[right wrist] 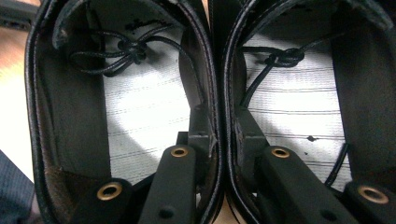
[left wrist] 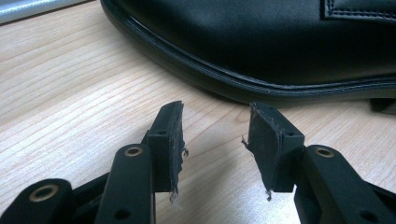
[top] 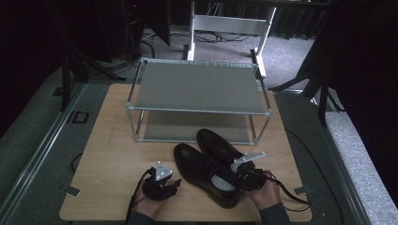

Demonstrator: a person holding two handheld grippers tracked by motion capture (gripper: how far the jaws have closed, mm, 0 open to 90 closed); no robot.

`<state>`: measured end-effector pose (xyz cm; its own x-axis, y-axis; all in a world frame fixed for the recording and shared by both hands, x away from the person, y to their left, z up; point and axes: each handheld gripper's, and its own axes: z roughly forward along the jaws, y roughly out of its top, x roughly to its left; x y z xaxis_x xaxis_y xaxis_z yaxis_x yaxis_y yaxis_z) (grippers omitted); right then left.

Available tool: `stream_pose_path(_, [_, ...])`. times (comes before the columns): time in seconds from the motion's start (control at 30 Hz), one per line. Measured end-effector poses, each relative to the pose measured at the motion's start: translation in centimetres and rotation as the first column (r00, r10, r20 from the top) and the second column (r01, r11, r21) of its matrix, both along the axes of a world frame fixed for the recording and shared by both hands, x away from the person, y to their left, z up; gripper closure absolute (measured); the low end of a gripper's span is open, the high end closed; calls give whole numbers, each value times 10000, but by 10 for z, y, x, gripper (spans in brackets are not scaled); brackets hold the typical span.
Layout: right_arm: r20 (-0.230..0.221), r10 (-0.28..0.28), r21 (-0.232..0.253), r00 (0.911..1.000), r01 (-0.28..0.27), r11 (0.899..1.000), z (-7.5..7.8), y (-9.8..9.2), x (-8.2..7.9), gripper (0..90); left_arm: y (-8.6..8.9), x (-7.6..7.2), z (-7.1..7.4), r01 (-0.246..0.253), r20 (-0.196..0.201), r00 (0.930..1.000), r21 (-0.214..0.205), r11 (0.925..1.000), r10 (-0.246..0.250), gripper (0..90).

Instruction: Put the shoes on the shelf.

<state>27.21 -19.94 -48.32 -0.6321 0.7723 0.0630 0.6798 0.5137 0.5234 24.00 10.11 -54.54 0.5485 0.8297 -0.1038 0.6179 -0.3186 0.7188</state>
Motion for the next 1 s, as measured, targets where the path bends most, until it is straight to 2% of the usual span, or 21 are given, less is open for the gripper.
stream_pose_path(0.13, [-40,24,64,10000,-23,10000,2,-1,1,808,0,0,0,-25,2,10000,-9,10000,25,556])
stream_pose_path(0.5, [268,-15,475,9996,3,9989,13,-4,8,808,0,0,-2,-25,-40,10000,24,10000,25,555])
stream_pose_path(1.0, [500,-715,583,9962,685,9959,21,-10,31,808,0,2,-1,-59,-35,10000,28,10000,59,555])
